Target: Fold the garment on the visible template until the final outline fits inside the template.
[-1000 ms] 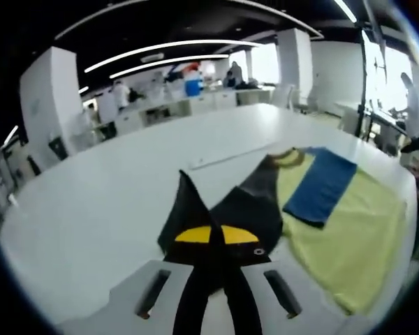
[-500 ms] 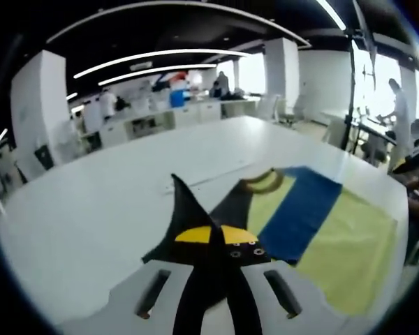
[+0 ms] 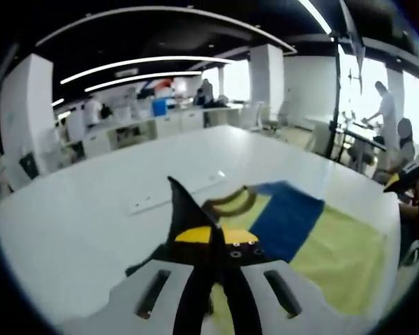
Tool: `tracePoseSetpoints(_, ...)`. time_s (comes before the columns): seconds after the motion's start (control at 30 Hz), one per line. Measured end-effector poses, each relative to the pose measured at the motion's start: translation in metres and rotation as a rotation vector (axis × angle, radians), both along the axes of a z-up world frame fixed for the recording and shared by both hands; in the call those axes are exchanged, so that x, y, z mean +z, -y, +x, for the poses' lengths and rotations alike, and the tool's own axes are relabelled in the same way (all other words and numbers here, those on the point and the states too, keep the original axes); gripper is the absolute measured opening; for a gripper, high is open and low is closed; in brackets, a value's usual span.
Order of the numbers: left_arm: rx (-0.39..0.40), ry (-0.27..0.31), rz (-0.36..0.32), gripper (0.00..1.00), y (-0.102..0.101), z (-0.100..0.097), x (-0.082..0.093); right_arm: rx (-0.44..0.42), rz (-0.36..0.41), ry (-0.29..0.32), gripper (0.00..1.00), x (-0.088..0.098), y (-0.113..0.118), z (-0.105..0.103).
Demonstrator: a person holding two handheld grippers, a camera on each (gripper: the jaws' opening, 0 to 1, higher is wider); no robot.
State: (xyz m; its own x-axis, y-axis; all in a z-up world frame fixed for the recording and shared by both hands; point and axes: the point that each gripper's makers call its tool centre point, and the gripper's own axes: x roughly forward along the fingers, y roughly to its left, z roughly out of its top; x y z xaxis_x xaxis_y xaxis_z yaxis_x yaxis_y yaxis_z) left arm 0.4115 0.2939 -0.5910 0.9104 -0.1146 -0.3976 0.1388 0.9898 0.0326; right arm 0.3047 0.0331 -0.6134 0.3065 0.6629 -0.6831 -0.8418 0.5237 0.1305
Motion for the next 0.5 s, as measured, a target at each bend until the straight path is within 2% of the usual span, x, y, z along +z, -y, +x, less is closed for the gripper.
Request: tracePoseSetpoints(0.5, -0.096, -0.024, -0.017, 0.00, 0.054, 0.027, -0.014, -0.021, -0.014, -0.012, 0.99, -0.004, 0.007, 0.002)
